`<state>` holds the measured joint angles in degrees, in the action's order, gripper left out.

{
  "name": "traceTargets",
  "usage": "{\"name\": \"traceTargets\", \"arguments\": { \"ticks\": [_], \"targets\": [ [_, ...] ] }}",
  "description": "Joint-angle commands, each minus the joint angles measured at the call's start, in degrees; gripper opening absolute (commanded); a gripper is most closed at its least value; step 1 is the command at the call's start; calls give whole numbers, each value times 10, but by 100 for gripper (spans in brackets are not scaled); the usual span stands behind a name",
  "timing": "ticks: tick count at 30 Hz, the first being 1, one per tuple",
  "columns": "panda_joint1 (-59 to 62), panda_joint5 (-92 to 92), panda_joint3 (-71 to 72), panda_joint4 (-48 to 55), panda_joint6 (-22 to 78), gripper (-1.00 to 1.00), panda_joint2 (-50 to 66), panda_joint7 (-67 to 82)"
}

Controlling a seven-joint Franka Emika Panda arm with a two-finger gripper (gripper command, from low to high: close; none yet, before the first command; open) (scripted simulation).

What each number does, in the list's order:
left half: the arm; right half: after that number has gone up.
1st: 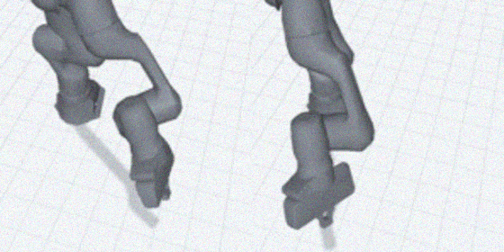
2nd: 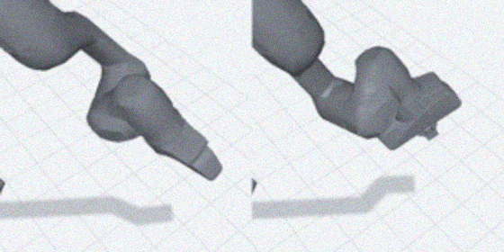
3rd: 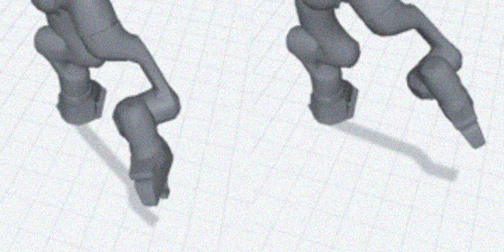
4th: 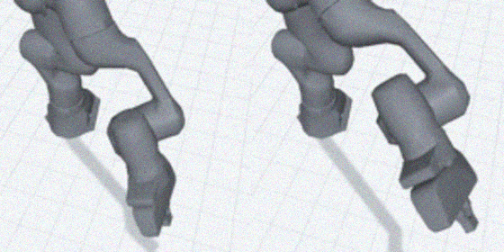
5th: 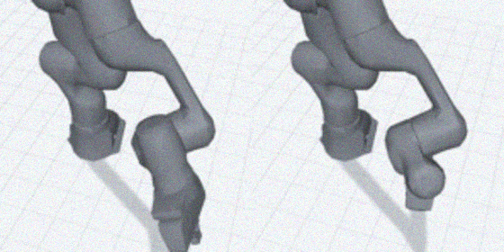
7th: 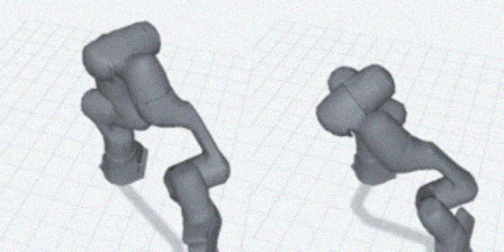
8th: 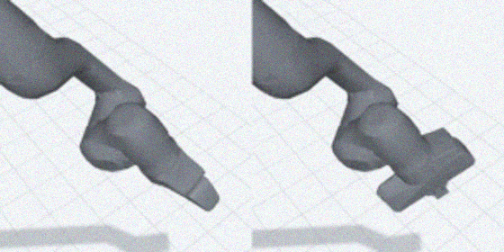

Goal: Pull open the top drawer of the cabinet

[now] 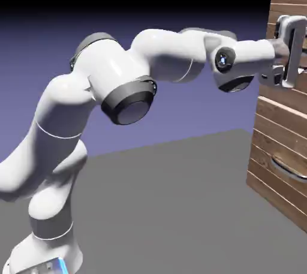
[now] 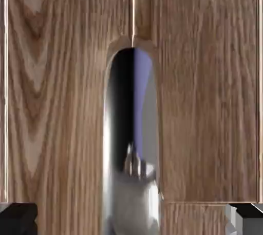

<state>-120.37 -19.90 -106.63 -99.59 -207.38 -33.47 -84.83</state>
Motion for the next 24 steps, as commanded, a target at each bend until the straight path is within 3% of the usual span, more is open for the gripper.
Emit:
{"name": "traceTargets", "arguments": {
  "ticks": [1, 24],
  "targets": [
    [21, 4, 17, -18, -5, -100, 5, -6],
    [498, -2, 444, -342, -71, -100, -7, -29]
  ]
}}
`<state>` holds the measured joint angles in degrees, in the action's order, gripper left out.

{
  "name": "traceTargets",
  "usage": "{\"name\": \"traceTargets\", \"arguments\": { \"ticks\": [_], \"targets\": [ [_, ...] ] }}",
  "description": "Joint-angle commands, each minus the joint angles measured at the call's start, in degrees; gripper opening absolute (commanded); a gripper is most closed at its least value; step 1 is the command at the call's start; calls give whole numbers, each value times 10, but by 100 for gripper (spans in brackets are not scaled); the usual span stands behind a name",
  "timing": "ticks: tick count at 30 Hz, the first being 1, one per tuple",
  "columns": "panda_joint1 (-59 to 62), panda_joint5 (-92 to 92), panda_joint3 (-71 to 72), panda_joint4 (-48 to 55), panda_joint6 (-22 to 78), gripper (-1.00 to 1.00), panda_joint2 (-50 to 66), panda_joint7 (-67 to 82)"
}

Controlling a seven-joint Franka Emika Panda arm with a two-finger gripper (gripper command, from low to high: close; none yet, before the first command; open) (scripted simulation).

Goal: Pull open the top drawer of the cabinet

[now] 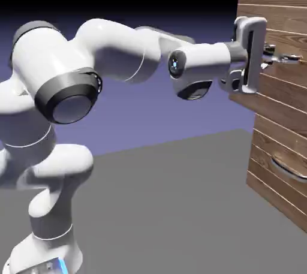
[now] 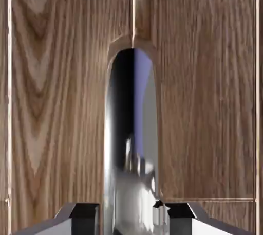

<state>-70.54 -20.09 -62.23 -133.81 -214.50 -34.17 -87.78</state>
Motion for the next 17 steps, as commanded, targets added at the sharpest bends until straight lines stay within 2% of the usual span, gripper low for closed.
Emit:
{"name": "traceTargets", "arguments": {
  "ticks": [1, 13, 14, 17],
  "targets": [
    [21, -6, 20, -14, -1, -100, -7, 5],
    [269, -113, 265, -193, 19, -100, -144, 71],
    [269, -113, 265, -193, 19, 100, -144, 71],
    [310, -138, 303, -219, 37, 100, -175, 80]
  ]
}}
